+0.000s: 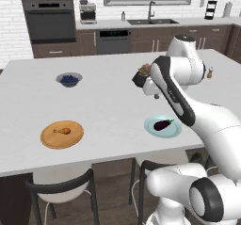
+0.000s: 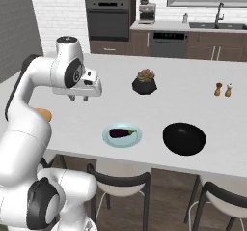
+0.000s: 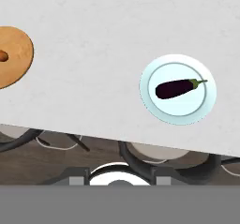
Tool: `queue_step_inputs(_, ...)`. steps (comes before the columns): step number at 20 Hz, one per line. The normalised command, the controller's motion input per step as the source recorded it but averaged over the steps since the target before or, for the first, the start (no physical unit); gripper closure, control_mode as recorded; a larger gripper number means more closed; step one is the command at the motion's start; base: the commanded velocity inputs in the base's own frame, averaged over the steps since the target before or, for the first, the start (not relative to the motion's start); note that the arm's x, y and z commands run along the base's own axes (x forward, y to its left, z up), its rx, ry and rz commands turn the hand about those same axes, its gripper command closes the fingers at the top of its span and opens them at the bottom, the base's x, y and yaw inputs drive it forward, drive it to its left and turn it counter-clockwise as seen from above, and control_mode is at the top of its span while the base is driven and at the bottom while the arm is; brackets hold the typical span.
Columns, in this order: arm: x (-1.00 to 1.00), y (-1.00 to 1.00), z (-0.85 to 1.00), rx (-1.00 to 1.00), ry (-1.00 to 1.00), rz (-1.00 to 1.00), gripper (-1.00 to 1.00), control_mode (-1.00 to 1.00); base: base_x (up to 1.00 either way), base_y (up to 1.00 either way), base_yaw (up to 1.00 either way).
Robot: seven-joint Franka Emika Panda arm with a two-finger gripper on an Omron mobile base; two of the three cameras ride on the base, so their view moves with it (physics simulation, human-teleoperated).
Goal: Pick the chicken drumstick and eggplant from their plates and place them in the bowl. Then put the bowl in the fridge.
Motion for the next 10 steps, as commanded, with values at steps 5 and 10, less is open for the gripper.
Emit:
queue_step_inputs(5, -0.01, -0.33, -0.05, 0.13, 0.01, -0.17, -1.0, -1.0, 0.0, 0.0, 0.0)
queue_step_inputs(10, 0.26, -0.89, -0.44, 0.13, 0.08, -0.58, -1.0, -1.0, 0.0, 0.0, 0.0)
